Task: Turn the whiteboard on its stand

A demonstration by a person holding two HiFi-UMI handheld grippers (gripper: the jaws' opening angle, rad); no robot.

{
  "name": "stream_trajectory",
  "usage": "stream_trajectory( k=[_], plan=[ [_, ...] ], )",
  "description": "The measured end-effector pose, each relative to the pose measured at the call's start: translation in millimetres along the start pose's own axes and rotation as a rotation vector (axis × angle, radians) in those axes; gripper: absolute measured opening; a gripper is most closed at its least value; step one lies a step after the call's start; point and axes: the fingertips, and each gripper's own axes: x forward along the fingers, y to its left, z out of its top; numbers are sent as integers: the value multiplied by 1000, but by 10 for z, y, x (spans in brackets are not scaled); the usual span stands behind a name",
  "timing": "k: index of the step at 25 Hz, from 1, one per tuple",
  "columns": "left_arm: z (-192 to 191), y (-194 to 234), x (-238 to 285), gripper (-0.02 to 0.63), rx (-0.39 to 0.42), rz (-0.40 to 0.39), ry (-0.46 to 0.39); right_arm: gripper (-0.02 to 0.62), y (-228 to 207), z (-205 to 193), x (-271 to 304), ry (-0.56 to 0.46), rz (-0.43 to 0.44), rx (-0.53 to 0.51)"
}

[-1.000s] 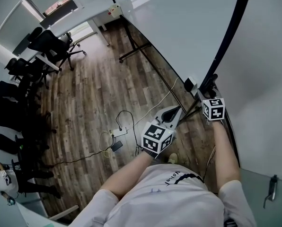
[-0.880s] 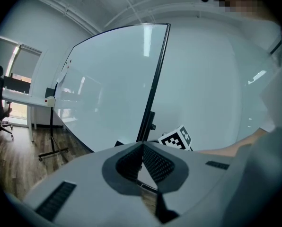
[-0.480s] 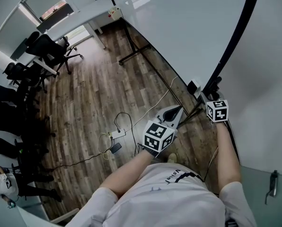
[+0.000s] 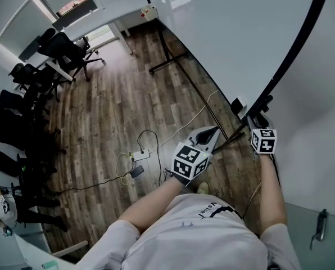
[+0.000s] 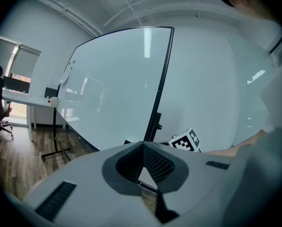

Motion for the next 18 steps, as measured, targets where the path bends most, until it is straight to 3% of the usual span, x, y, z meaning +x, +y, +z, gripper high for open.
stream_trajectory(
  k=[3, 6, 11, 18],
  plan=[
    [-37, -52, -40, 11, -6, 1, 4, 199, 66, -194, -198, 41, -32, 34],
    [-116, -93, -69, 11, -14, 8, 13, 177, 310, -311, -363, 52, 0, 60],
    [-202, -38, -251, 11, -37, 55, 24, 77, 1131, -13, -537, -27, 201, 76],
    [-252, 243, -830, 11, -55, 204, 8, 29, 2263, 623, -758, -180, 465, 55]
  ],
)
